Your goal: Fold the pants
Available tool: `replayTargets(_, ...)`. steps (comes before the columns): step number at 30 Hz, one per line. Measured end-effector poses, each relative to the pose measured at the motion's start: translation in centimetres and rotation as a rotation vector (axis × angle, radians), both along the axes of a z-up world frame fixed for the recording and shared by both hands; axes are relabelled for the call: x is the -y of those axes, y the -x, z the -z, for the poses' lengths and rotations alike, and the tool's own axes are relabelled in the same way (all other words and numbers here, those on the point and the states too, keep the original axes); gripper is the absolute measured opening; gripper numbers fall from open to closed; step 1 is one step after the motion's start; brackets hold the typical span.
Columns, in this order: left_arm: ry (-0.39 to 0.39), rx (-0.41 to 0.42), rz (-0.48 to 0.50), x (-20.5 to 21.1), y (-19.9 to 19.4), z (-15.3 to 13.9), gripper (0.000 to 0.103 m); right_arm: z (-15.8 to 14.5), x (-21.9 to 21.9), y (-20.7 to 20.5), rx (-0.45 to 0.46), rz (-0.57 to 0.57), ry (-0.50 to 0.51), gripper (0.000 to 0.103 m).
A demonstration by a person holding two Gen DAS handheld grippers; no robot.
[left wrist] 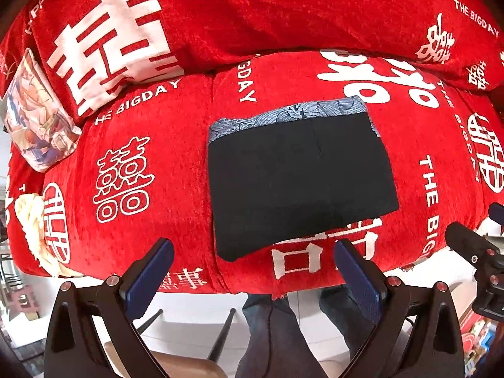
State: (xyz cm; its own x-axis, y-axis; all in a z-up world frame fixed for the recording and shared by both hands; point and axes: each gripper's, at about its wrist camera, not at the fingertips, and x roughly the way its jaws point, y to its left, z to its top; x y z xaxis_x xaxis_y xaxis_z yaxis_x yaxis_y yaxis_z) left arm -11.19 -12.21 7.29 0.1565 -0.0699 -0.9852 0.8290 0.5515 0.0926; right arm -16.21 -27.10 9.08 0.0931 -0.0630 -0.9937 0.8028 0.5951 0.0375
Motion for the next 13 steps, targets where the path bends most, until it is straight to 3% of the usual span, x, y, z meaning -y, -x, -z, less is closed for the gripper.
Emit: replayTargets(13,0.034,-0.001,0.005,-0.35,0.15,-0.46,0.101,0.1,-0.32,0.01,-0.002,-0.006,-0.003,0.103)
